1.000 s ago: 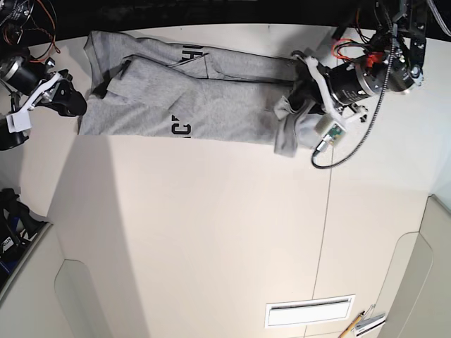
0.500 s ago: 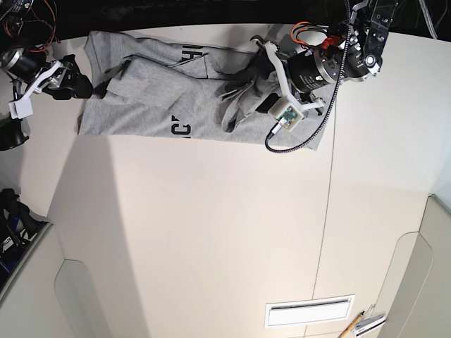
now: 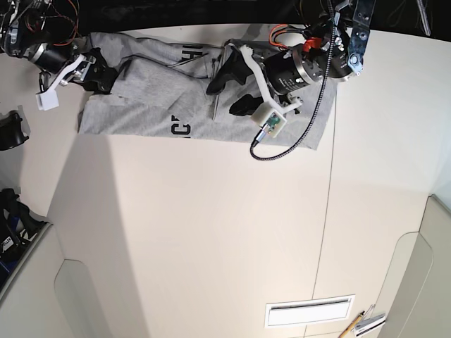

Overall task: Fold the T-shirt properly
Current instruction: 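Fold the strip end with the left gripper toward the right gripper, then grasp the folded bundle with the right gripper and flip it over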

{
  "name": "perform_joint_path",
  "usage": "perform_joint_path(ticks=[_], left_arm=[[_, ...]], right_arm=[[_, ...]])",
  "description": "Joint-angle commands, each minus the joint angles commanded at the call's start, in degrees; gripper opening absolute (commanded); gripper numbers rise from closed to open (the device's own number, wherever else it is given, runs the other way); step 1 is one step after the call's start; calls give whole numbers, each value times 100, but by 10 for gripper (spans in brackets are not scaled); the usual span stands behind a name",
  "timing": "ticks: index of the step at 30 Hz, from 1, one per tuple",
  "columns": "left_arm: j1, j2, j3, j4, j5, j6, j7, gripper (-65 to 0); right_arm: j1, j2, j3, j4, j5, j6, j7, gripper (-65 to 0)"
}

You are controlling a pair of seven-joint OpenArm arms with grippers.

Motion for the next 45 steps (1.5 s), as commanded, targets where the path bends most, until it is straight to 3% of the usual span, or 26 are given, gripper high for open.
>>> perform_joint_path(ticks=[8,9,12,13,18,22,30,33,36,40,45], left_arm=[[0,2,0,7,-4,-2,15,-240],[0,2,0,7,-4,-2,15,-240],[-4,2,0,9,-4,-4,15,-241],[-15,2,-2,9,-2,-4,15,-241],[-210,0,-7,195,-2,-4,236,-241],[-249,0,-267,411,4,0,356,-241],[15,0,-1858,343,-2,22,380,-242],[181,2,-1998,201,-7,22,376,-242],[247,4,-1930,-249,-179,22,361,-241],[179,4,-1714,-1104,-260,22,164,-241],[46,26,-1320,-1659,-258,22,87,-242]], right_arm=[[4,-2,-616,0,-273,-15,260,-263],[17,0,-616,0,-350,-15,282,-312],[17,0,-616,0,-422,-17,350,-590],[22,0,-616,0,-420,-17,376,-650],[157,20,-564,4,-511,-17,407,-650],[334,76,-116,15,-632,-20,380,-650],[350,1045,629,481,-490,-22,382,-650],[417,1353,627,887,-417,-22,286,-650],[629,1349,605,1410,-358,-24,125,-650],[682,1333,214,2087,-400,-26,125,-650],[905,1331,-1185,2702,-957,-114,170,-650]])
